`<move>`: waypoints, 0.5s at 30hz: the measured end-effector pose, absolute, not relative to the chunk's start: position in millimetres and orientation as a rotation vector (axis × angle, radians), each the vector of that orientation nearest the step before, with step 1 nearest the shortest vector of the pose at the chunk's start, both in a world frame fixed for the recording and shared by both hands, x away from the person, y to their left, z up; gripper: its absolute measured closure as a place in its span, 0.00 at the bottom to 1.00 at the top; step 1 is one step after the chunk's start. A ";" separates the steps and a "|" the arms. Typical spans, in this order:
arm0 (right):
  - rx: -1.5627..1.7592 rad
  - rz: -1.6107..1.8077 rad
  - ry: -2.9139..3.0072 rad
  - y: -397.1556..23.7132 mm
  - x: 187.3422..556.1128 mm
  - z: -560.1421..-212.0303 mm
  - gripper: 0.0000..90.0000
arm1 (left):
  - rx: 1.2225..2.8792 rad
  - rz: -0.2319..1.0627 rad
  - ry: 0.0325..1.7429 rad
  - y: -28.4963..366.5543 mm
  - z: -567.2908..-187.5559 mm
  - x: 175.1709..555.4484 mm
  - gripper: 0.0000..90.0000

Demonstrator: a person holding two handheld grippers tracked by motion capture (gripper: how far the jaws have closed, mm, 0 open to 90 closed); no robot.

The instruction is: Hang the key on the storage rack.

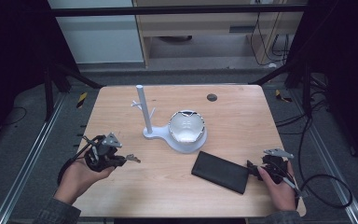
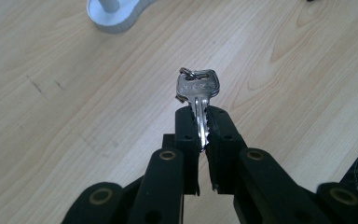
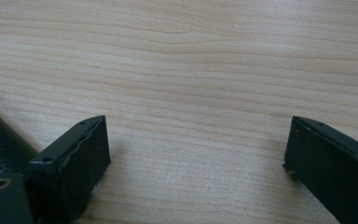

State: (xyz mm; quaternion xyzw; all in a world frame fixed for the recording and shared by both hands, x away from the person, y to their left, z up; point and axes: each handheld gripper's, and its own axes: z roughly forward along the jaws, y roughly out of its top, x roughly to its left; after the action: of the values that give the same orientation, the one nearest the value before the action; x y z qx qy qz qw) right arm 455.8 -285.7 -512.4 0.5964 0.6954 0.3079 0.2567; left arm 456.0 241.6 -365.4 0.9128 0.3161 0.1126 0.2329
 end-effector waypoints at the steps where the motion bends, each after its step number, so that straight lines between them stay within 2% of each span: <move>1: 1.618 0.836 1.887 -285.7 455.8 -512.4 0.07 | 2.508 0.309 0.868 241.6 -365.4 456.0 0.93; 15: 1.609 0.833 1.892 -286.1 457.0 -512.6 0.07 | 2.517 0.373 0.852 233.7 -317.3 478.7 0.93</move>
State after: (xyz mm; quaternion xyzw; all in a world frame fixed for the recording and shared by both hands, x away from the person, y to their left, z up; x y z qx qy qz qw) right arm 457.0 -286.1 -512.6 0.5933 0.6979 0.3072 0.2581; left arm 478.7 233.7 -317.3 0.9136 0.3091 0.1354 0.2271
